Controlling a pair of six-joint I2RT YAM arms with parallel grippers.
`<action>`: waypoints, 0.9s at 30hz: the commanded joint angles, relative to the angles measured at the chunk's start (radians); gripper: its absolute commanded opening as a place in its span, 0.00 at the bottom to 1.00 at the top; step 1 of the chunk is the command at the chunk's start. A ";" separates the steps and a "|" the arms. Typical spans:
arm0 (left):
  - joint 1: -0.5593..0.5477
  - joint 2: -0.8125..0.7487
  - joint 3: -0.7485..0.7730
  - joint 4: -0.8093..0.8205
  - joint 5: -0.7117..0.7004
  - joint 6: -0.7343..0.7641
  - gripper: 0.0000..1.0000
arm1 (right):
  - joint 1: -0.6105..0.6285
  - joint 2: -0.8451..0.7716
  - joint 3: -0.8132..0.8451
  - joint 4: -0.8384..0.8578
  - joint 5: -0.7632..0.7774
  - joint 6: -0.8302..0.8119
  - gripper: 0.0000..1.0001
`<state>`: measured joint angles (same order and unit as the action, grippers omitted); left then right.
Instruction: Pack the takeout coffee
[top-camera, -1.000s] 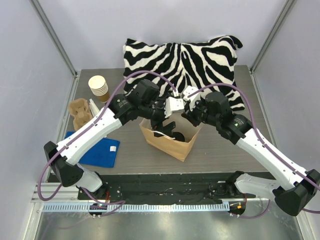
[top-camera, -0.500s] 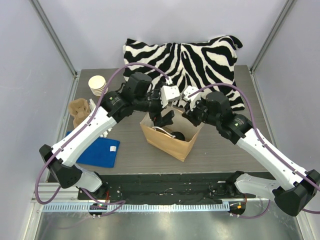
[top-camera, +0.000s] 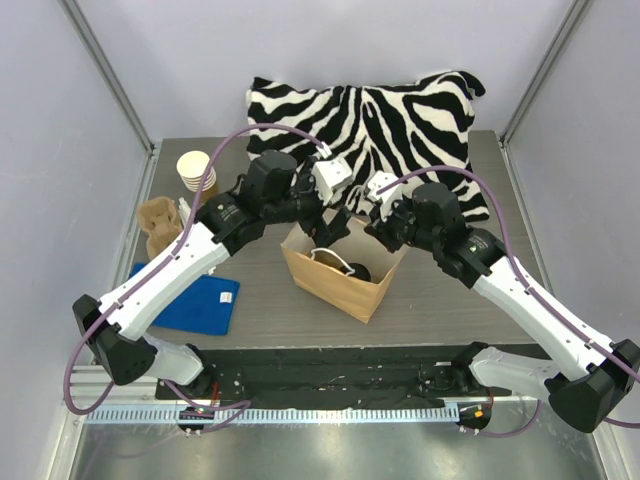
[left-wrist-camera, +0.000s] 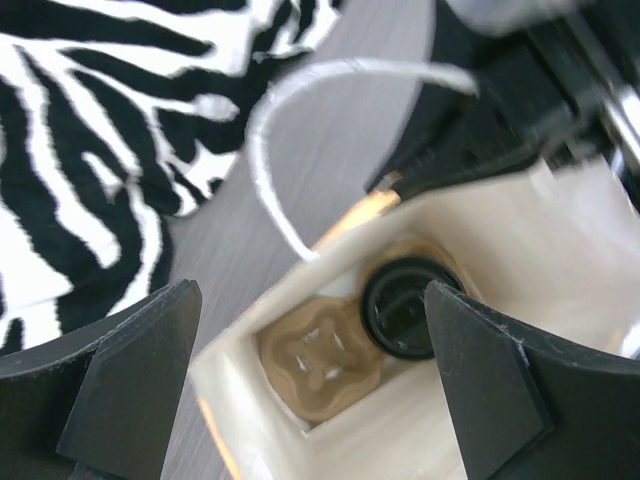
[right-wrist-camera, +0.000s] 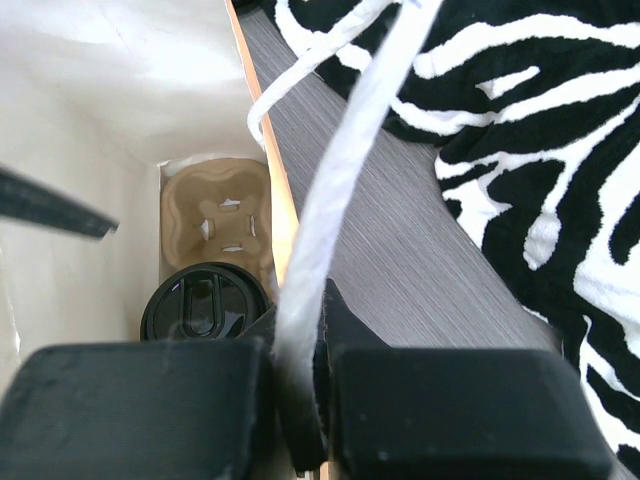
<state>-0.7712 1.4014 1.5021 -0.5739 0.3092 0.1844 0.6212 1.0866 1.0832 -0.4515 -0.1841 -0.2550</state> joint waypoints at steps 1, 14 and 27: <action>0.013 -0.016 0.056 0.129 -0.096 -0.101 1.00 | -0.012 -0.011 0.017 0.011 0.000 0.017 0.01; 0.211 0.188 0.401 -0.039 -0.211 -0.407 1.00 | -0.097 -0.005 0.053 -0.024 0.043 0.014 0.01; 0.554 0.153 0.284 -0.394 -0.209 -0.494 1.00 | -0.218 -0.024 0.067 -0.075 0.214 0.068 0.01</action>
<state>-0.3111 1.6085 1.8412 -0.8444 0.1192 -0.2634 0.4297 1.0889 1.1183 -0.5285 -0.0521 -0.2211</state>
